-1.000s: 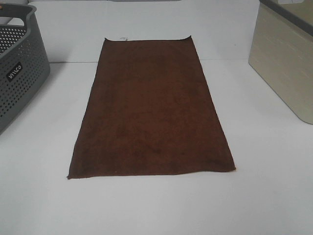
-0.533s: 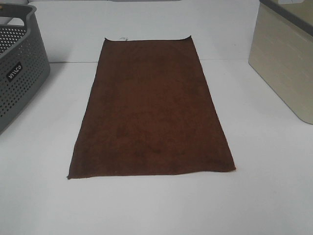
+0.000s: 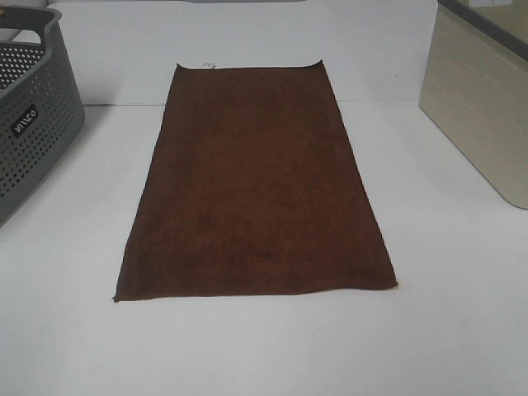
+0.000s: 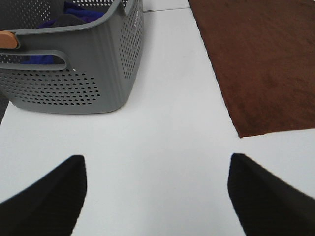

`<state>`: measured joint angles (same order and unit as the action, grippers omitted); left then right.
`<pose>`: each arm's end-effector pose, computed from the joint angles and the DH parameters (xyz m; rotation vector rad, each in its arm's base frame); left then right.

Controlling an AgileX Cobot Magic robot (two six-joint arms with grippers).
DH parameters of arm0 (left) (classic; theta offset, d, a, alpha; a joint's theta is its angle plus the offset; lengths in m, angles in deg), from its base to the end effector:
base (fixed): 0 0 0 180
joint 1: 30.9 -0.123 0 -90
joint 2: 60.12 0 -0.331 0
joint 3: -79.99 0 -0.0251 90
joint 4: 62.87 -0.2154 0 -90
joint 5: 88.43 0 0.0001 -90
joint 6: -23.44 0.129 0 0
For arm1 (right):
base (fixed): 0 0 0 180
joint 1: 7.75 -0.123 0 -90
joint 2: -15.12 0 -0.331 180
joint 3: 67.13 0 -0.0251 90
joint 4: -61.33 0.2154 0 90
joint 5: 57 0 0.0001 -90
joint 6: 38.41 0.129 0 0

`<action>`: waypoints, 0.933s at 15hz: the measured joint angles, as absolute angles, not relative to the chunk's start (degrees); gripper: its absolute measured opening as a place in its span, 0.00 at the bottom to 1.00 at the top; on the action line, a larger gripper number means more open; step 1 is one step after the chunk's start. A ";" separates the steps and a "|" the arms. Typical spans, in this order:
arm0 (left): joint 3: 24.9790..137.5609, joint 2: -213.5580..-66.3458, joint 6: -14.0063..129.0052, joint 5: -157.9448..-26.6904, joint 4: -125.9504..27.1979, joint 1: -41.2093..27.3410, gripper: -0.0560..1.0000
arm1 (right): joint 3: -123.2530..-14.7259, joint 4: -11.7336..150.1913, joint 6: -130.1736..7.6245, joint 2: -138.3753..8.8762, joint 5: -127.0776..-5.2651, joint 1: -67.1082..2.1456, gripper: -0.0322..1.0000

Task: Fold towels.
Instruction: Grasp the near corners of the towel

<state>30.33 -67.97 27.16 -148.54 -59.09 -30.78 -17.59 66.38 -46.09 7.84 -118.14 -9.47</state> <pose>-0.0456 -0.0073 0.2454 0.0705 2.0501 -0.0401 -0.0484 0.0085 0.2436 -0.1724 2.0486 0.0413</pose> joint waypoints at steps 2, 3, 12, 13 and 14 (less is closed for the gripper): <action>30.33 -67.97 26.65 -148.54 -59.09 -30.78 0.76 | -17.59 66.43 -45.80 7.84 -118.08 -9.47 0.86; 30.73 -68.49 25.33 -148.25 -58.92 -30.78 0.76 | -17.76 66.43 -45.40 7.61 -117.80 -9.47 0.86; 31.65 -98.28 25.68 -129.06 -39.38 -30.78 0.76 | -19.83 72.28 -40.13 -22.18 -111.44 -9.47 0.85; 31.65 -103.44 27.11 -128.14 -37.49 -30.78 0.76 | -20.23 73.88 -40.19 -26.19 -110.40 -9.47 0.85; 31.65 -108.02 28.65 -126.08 -34.97 -30.78 0.76 | -20.74 75.89 -40.65 -31.92 -108.91 -9.47 0.85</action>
<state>31.65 -108.02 28.65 -126.08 -34.97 -30.78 -20.74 75.89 -40.65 -31.92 -108.91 -9.47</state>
